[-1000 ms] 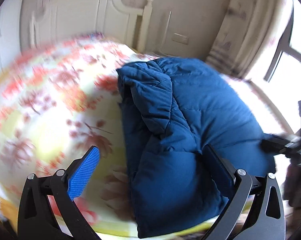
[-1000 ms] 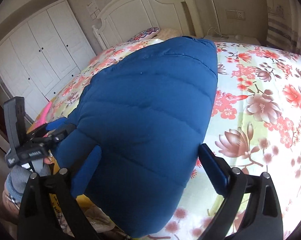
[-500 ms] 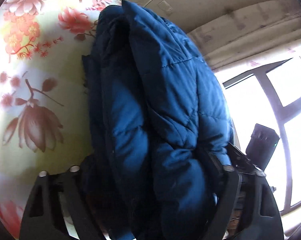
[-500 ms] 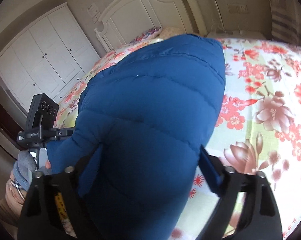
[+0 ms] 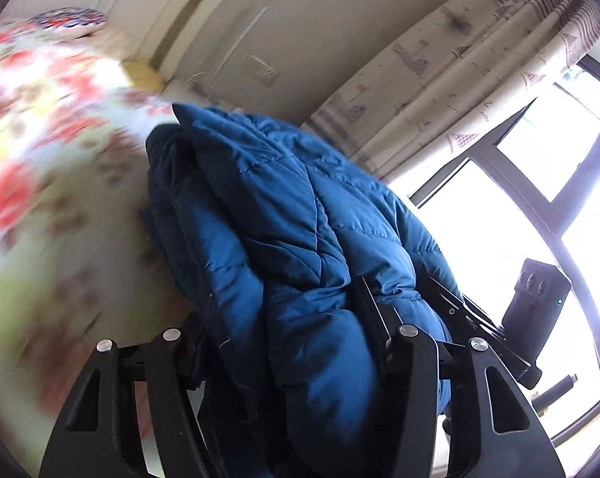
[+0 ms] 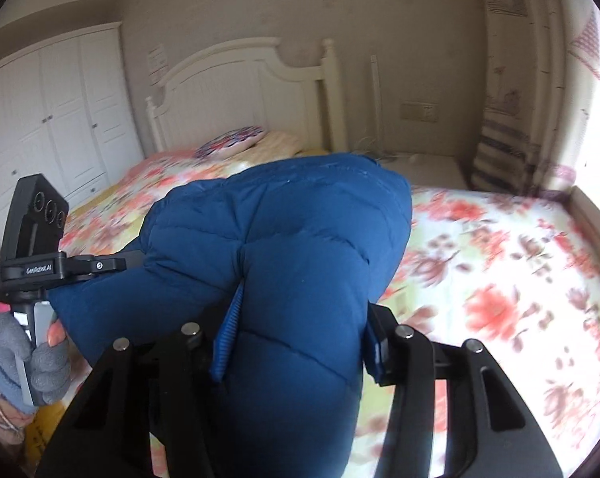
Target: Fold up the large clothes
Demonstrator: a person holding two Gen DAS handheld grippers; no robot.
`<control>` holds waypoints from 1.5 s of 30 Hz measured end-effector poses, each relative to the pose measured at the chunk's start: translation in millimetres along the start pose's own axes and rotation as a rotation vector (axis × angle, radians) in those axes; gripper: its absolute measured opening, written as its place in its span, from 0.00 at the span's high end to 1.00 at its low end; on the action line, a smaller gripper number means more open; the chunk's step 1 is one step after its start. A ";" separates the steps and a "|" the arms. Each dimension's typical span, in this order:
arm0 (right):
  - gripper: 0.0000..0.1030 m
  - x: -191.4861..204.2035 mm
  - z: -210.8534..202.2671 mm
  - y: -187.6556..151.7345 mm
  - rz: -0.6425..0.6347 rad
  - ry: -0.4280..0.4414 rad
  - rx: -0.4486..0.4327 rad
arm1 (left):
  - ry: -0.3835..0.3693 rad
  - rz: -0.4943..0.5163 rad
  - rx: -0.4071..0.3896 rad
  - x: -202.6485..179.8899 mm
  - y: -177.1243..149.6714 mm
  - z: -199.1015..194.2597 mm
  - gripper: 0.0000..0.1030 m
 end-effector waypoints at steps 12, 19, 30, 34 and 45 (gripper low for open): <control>0.21 -23.2 0.1 -0.8 -0.003 -0.167 -0.006 | 0.149 -0.088 -0.032 19.6 -14.9 48.3 0.19; 0.39 60.0 10.4 -36.3 -0.311 -0.108 0.112 | 0.469 0.149 -0.161 -26.1 -20.3 9.8 0.13; 0.04 22.7 -160.9 4.0 -0.108 -0.211 -0.171 | 0.681 0.415 -0.609 -178.9 -29.3 -131.1 0.11; 0.02 21.4 -182.3 0.9 -0.091 -0.269 -0.175 | 0.659 0.448 -0.562 -200.5 -46.8 -132.8 0.11; 0.02 25.8 -148.4 -31.5 -0.033 -0.225 -0.080 | 0.686 0.407 -0.407 -170.9 -80.9 -86.8 0.11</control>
Point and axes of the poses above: each gripper's, at about its wrist camera, not at the fingertips, and z roughly the way its jaws point, x to its left, y to its top, the point moved 3 cm from there along z, roughly the way its jaws point, and after that the axes turned 6 degrees about -z, right-handed, at the moved point
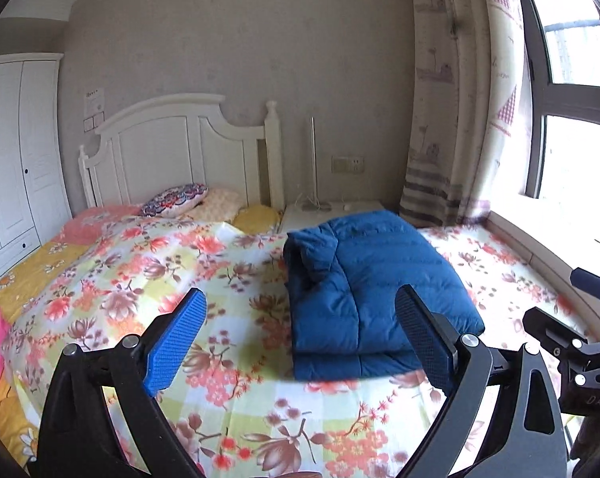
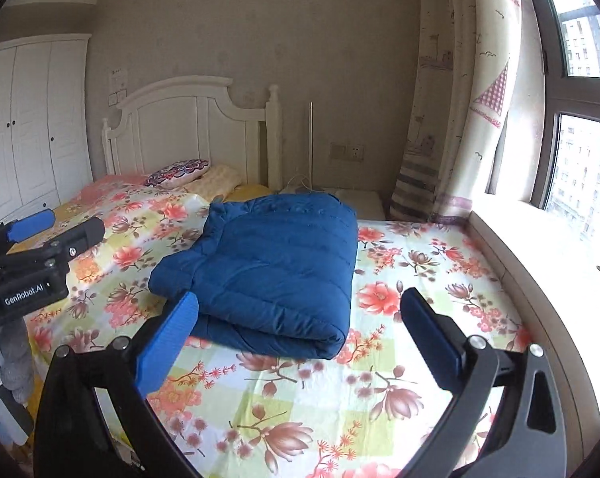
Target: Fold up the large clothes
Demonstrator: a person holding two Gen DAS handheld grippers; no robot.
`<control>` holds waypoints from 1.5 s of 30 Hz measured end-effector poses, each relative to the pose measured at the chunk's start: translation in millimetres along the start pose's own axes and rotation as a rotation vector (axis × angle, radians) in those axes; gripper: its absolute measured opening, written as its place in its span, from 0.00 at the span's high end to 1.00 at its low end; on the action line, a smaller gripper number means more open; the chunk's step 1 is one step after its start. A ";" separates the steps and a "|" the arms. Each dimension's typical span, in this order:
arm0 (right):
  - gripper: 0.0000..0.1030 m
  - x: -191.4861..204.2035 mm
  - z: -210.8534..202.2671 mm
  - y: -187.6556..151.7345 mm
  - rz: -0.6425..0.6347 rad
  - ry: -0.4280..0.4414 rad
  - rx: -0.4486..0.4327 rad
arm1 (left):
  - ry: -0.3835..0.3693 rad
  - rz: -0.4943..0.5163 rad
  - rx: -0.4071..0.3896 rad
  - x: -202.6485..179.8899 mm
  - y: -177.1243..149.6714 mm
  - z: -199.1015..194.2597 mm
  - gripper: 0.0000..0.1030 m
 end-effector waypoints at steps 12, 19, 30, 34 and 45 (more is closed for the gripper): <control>0.02 13.4 4.1 -0.6 -0.033 0.011 0.011 | 0.013 -0.003 0.018 1.1 -11.5 3.5 0.11; 0.02 18.7 5.1 0.2 -0.042 0.015 0.013 | 0.018 -0.016 0.023 4.7 -11.6 4.6 0.11; 0.02 20.7 5.4 0.1 -0.041 0.014 0.012 | 0.019 -0.015 0.022 5.6 -11.5 4.4 0.11; 0.02 21.0 5.6 0.1 -0.044 0.017 0.014 | 0.021 -0.012 0.018 5.6 -11.3 3.7 0.11; 0.02 24.8 14.1 -5.5 -0.059 0.034 0.035 | -0.004 -0.028 -0.003 7.1 -14.8 4.3 0.11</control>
Point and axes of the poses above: each gripper's, at about its wrist camera, not at the fingertips, and z roughly the way its jaws point, x to its left, y to its top, the point moved 3 cm from there along z, roughly the way its jaws point, and after that the axes turned 6 degrees about -z, right-handed, at the moved point
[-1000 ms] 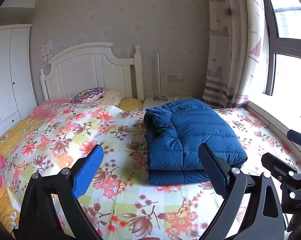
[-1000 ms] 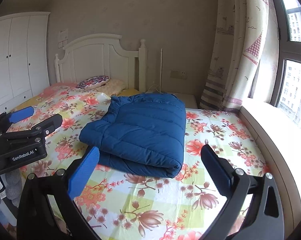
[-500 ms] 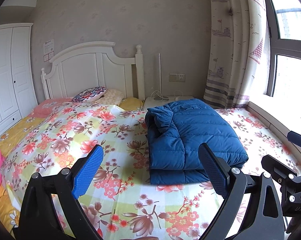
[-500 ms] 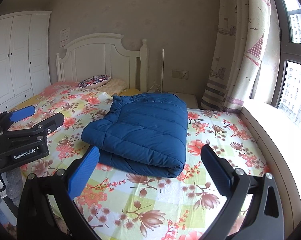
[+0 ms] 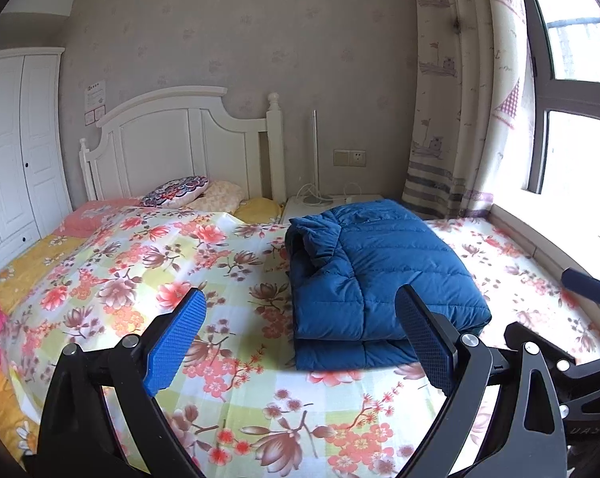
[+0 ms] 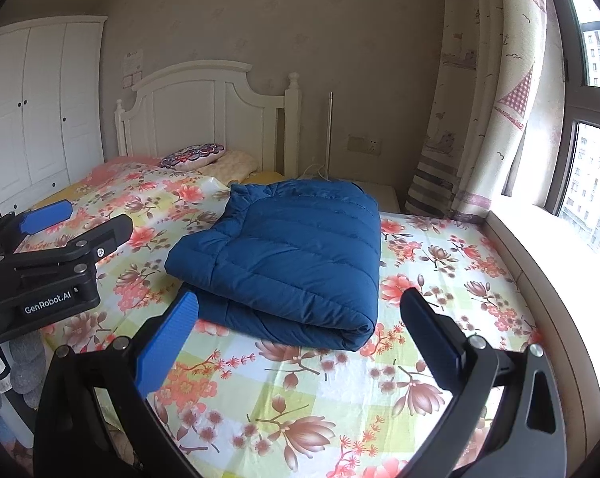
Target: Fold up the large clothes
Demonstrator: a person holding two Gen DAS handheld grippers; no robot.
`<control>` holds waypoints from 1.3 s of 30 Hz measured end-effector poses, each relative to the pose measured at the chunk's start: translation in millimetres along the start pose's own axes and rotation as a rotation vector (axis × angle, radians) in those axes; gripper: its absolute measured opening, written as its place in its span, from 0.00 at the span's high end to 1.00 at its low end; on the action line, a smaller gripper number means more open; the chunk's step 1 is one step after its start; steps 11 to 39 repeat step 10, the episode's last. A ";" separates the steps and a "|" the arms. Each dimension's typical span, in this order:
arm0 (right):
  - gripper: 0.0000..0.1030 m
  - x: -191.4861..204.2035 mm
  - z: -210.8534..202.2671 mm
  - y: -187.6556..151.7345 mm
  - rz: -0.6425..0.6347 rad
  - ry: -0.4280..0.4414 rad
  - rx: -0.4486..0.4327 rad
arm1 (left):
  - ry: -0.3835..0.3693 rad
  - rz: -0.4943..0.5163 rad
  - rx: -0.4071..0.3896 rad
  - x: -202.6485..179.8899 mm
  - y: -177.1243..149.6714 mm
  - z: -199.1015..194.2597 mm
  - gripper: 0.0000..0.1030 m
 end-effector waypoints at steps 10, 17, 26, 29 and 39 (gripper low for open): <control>0.03 -66.3 54.0 -27.1 0.024 -0.089 0.136 | -0.006 0.008 0.395 48.5 -32.9 127.9 0.11; 0.03 -66.3 54.0 -27.1 0.024 -0.089 0.136 | -0.006 0.008 0.395 48.5 -32.9 127.9 0.11; 0.03 -66.3 54.0 -27.1 0.024 -0.089 0.136 | -0.006 0.008 0.395 48.5 -32.9 127.9 0.11; 0.03 -66.3 54.0 -27.1 0.024 -0.089 0.136 | -0.006 0.008 0.395 48.5 -32.9 127.9 0.11; 0.03 -66.3 54.0 -27.1 0.024 -0.089 0.136 | -0.006 0.008 0.395 48.5 -32.9 127.9 0.11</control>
Point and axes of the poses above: each gripper's, at about its wrist camera, not at the fingertips, and z roughly the way its jaws point, x to its left, y to its top, the point moved 3 cm from there along z, roughly the way its jaws point, and after that the axes turned 6 degrees about -z, right-handed, at the moved point
